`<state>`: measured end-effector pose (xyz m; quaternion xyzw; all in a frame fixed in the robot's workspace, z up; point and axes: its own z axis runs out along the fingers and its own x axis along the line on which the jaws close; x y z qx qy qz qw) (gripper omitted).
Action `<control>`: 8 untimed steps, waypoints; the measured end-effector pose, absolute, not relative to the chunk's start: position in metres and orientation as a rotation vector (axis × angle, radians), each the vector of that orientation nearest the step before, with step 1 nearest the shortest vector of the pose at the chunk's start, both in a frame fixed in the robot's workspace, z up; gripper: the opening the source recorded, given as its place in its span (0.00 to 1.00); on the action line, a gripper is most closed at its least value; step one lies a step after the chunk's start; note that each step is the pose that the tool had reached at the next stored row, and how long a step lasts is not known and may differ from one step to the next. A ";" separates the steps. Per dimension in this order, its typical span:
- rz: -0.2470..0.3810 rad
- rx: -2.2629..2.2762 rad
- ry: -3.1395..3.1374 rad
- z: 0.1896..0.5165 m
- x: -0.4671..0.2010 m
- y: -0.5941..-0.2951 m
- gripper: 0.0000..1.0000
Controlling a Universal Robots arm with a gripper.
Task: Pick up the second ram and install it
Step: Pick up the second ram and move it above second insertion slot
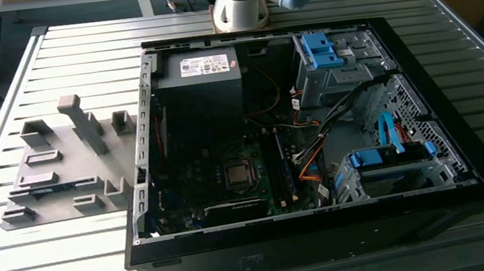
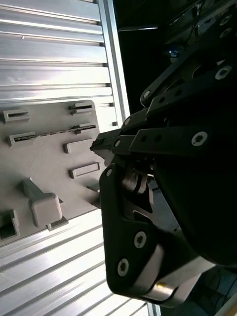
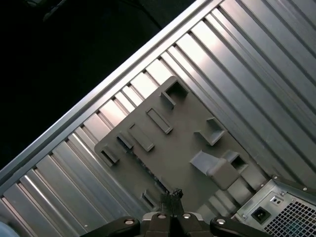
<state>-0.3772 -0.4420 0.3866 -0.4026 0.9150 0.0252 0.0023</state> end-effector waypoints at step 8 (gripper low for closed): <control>0.079 -1.467 2.776 0.385 -0.377 -0.442 0.11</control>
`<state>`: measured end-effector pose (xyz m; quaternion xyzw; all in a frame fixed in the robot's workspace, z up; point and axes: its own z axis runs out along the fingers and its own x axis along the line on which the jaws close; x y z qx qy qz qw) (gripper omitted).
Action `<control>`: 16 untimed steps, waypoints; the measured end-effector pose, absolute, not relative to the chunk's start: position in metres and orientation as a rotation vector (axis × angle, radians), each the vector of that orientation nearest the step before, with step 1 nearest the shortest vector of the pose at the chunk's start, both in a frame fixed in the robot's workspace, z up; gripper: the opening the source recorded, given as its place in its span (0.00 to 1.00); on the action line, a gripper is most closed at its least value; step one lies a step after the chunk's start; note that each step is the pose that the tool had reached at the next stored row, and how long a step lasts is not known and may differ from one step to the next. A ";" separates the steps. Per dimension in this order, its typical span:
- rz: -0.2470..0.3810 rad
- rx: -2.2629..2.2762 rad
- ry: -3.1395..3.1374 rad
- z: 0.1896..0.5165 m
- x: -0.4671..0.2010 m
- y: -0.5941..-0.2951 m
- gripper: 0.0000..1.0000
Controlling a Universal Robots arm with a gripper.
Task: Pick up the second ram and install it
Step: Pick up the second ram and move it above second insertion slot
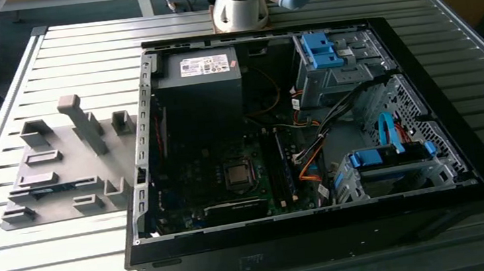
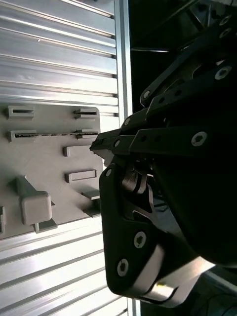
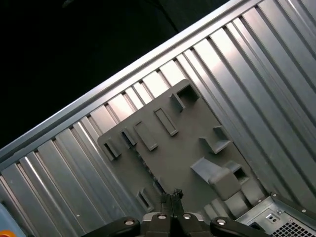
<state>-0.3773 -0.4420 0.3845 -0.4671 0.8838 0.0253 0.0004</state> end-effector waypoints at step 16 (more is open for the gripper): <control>0.076 -1.770 2.596 0.380 -0.377 -0.443 0.11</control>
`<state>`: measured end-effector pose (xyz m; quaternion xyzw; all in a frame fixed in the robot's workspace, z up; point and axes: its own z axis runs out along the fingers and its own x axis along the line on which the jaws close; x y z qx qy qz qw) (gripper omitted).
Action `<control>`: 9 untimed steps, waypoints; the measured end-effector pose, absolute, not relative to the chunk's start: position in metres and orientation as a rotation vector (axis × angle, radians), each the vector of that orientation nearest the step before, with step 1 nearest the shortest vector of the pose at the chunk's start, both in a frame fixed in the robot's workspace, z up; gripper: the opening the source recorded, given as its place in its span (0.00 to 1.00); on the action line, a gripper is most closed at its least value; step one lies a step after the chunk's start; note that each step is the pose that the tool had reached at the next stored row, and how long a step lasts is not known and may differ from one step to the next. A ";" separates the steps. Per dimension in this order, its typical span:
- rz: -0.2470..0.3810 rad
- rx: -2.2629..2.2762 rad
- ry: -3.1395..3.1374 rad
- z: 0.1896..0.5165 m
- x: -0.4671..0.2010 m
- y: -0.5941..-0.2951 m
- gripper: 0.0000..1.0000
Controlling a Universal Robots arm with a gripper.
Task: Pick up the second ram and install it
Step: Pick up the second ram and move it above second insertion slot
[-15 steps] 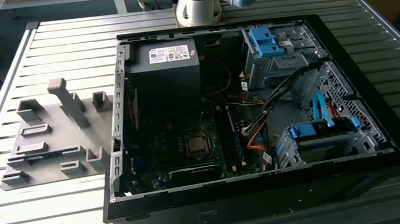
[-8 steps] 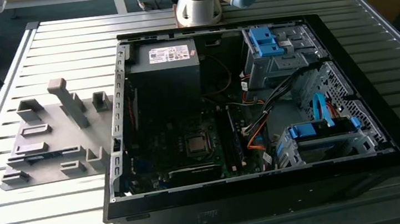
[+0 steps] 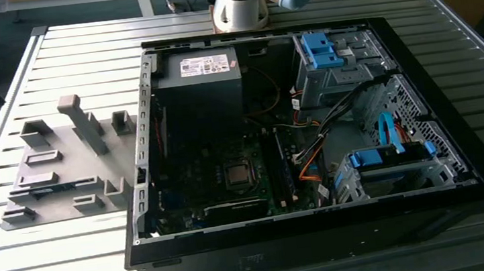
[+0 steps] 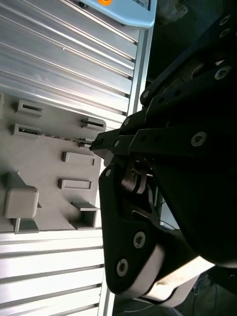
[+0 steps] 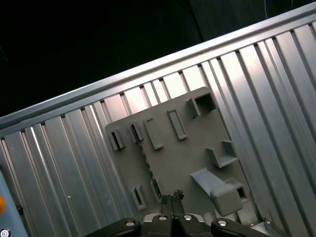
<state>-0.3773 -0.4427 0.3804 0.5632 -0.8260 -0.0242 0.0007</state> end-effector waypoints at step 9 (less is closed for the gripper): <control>-0.076 1.801 -2.571 0.380 -0.377 -0.443 0.11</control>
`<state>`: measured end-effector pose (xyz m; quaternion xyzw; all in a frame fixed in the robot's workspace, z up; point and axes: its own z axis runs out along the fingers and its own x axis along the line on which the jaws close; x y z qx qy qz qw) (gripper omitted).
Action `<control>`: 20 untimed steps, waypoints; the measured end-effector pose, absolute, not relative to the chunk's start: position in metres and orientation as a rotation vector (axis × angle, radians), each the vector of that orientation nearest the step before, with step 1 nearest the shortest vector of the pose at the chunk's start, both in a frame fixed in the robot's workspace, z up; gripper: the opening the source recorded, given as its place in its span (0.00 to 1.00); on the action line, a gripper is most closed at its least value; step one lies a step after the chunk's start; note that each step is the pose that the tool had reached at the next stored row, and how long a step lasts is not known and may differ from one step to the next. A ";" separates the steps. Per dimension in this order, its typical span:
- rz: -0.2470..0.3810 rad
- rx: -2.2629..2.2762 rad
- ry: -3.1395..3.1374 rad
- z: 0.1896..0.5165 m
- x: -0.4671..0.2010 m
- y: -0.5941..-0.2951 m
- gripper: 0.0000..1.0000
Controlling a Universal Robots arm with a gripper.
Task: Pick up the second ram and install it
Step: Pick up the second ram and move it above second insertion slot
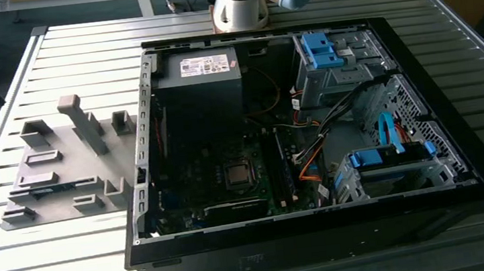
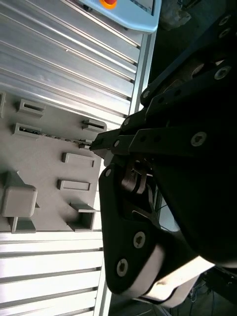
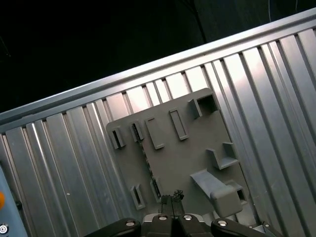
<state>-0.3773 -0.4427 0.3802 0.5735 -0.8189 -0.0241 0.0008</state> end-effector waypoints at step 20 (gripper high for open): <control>-0.076 2.095 -2.331 0.378 -0.377 -0.444 0.11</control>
